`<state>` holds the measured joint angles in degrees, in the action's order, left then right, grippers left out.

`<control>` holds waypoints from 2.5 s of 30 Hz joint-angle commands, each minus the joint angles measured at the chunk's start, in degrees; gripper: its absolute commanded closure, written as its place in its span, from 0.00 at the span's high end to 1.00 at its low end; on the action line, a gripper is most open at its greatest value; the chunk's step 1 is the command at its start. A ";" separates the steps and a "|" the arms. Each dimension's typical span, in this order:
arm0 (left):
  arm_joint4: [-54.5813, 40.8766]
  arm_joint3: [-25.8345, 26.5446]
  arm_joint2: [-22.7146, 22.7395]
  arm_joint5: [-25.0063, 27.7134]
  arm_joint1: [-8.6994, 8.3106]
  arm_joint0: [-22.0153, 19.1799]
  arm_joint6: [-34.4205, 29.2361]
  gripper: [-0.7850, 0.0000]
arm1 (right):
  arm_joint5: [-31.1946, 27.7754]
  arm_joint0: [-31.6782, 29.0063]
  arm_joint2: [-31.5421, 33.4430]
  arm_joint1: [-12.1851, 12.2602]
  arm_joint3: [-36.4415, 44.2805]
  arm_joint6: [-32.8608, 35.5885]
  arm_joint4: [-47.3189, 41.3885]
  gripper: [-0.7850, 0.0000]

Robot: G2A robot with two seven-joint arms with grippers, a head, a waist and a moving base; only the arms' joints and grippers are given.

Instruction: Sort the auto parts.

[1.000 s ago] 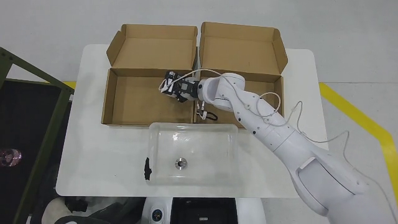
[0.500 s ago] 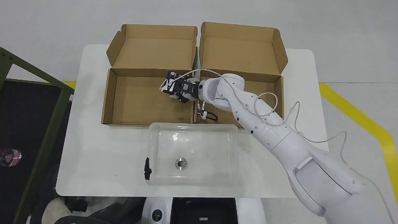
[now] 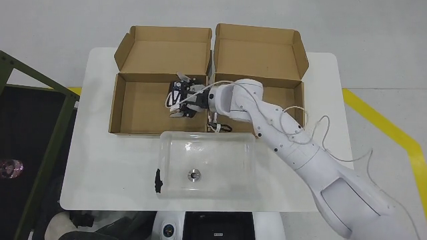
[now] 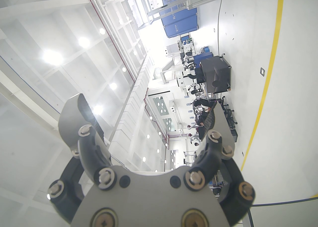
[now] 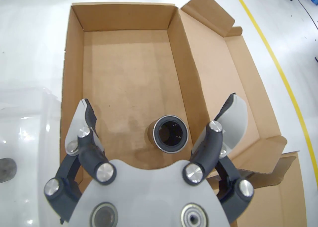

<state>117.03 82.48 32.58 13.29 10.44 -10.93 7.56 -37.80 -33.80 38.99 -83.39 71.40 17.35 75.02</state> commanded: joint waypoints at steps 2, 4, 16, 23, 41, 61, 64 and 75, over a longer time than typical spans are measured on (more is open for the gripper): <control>0.00 0.00 0.00 0.00 0.00 0.00 0.00 1.00 | -1.64 -2.94 1.70 1.11 5.21 1.16 0.96 1.00; 0.00 0.00 0.00 0.00 0.00 0.00 0.00 1.00 | -2.72 -4.96 2.80 1.83 8.45 2.01 1.58 1.00; 0.00 0.00 0.00 0.00 0.00 0.00 0.00 1.00 | -8.39 -17.01 8.39 5.42 24.51 5.30 3.60 1.00; 0.00 0.00 0.00 0.00 0.00 0.00 0.00 1.00 | -10.65 -21.88 10.04 6.81 29.05 6.27 5.29 1.00; 0.00 0.00 0.00 0.00 0.00 0.00 0.00 1.00 | -15.71 -29.56 8.44 9.09 33.14 5.49 12.80 1.00; 0.00 0.00 0.00 0.00 0.00 0.00 0.00 1.00 | -15.62 -29.67 5.47 9.65 28.41 4.93 15.73 1.00; 0.00 0.00 0.00 0.00 0.00 0.00 0.00 1.00 | -15.39 -29.29 5.12 9.63 27.47 4.94 15.88 1.00; 0.00 0.00 0.00 0.00 0.00 0.00 0.00 1.00 | -14.82 -28.06 3.17 9.48 25.06 6.38 17.47 0.94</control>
<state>117.03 82.48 32.58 13.29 10.44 -10.93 7.56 -52.69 -61.94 42.35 -73.90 96.52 23.47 92.26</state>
